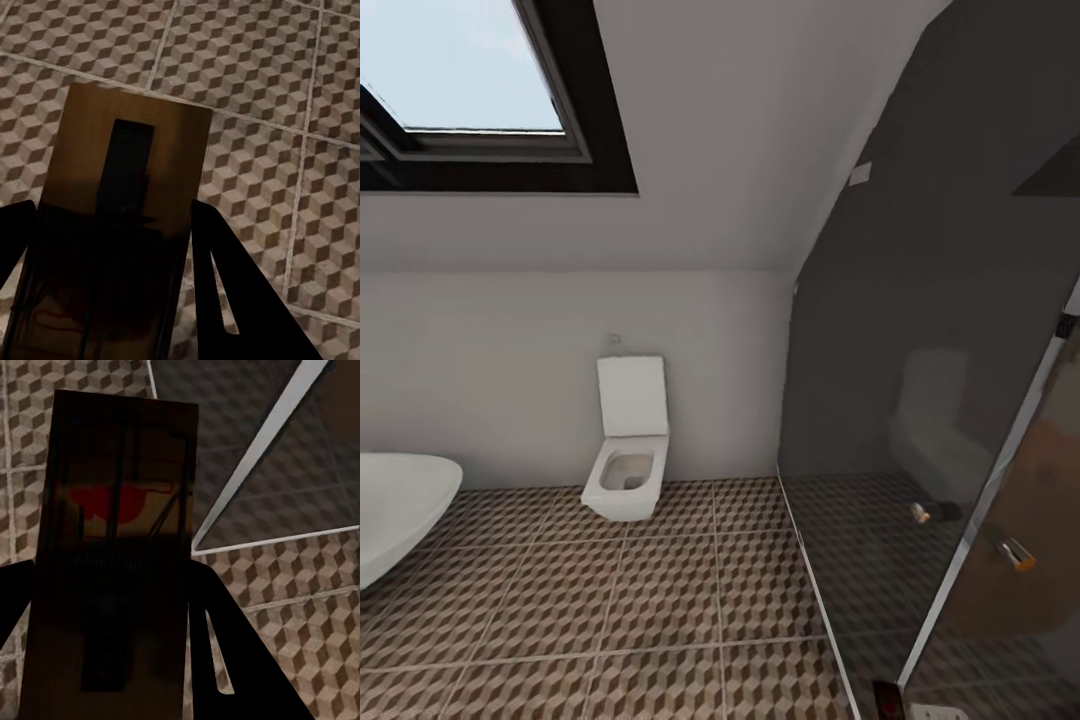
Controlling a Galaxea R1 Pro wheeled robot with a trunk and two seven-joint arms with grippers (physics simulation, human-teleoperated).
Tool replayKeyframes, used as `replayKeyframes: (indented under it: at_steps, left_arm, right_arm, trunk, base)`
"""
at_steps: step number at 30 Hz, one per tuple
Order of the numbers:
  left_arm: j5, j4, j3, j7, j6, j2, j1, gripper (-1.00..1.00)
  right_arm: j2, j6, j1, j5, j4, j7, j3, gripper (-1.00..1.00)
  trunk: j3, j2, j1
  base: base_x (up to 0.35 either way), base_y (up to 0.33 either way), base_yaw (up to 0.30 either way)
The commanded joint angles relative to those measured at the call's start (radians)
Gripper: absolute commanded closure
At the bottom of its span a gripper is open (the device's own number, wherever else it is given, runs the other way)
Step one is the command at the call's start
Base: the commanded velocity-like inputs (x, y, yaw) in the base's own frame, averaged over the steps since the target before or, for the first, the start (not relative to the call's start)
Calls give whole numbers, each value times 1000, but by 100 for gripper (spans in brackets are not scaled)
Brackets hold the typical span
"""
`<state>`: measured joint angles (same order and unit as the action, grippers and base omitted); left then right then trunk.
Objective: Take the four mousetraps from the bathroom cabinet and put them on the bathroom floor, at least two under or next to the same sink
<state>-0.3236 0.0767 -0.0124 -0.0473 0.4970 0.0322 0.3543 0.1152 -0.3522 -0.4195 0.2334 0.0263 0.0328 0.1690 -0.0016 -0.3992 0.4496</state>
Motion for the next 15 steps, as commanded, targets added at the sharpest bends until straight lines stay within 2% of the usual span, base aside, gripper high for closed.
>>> replayKeyframes:
  at_steps: [1, 15]
  left_arm:
    - [-3, 5, 0, -7, 6, 0, 2, 100]
    - [-3, 5, 0, -7, 6, 0, 2, 100]
  right_arm:
    - [0, -5, -1, 10, 3, -2, 9, 100]
    - [0, -5, -1, 10, 3, -2, 9, 100]
  trunk:
    - [0, -1, 0]
    - [0, -1, 0]
  base:
    - [0, 0, 257]
    - [0, 0, 257]
